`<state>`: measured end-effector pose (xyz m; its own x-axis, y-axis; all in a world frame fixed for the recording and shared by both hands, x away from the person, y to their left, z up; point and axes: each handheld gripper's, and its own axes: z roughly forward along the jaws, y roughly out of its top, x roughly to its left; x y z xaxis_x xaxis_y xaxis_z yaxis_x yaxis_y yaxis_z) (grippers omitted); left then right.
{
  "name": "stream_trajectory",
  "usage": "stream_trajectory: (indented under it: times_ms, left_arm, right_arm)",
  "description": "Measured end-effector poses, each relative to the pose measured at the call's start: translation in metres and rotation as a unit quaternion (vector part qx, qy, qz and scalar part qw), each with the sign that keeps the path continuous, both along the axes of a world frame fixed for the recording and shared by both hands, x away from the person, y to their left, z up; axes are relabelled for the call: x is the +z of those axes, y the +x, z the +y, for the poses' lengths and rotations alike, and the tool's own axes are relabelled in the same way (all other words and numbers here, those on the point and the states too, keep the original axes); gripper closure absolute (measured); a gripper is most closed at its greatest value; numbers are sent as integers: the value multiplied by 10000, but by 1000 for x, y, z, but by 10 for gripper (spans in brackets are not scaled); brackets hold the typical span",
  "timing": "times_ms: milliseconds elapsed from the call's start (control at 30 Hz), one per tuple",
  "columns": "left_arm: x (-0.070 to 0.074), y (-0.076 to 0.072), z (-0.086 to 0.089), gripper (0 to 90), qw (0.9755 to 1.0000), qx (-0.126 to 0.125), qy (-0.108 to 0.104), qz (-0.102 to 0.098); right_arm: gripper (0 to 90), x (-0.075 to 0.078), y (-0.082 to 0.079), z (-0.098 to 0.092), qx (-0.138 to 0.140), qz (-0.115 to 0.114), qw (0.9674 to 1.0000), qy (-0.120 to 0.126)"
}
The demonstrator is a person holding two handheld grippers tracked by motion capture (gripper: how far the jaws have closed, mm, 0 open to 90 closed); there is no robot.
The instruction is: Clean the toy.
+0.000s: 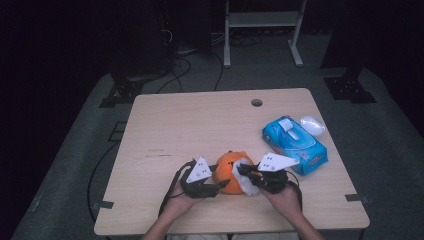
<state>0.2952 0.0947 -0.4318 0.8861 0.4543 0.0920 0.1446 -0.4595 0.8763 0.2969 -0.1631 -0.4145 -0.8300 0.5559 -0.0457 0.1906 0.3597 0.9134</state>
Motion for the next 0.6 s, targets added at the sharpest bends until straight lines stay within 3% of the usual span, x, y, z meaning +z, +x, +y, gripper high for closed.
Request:
stream_trajectory:
  times_ms: [100,167,267,300,333,433,500,533,600]
  left_arm:
    - [-1,1,1,439,10000,22,-41,67]
    - [-1,5,2,345,9993,183,-184,285]
    - [-2,12,3,184,9948,385,-484,815]
    - [-4,14,3,176,9936,449,-492,911]
    - [-5,14,3,188,9941,461,-414,892]
    - [-2,9,4,330,9973,266,-324,605]
    - [0,0,-4,372,9998,146,-33,114]
    - [1,-6,-9,396,9997,99,153,-182]
    - [2,-8,-11,412,9991,21,232,-357]
  right_arm:
    - [845,-4,9,-16,-280,83,9996,-50]
    - [846,-9,12,-21,-315,219,9992,-82]
    - [847,-11,5,-13,-148,297,9994,-114]
    - [847,-11,1,-6,-8,294,9995,-141]
    - [846,-10,-4,1,110,263,9994,-186]
    - [846,-1,-13,16,423,131,9988,-218]
    - [846,4,-18,25,507,24,9983,-273]
    - [846,5,-18,29,514,-53,9980,-355]
    - [847,5,-16,26,439,-53,9984,-350]
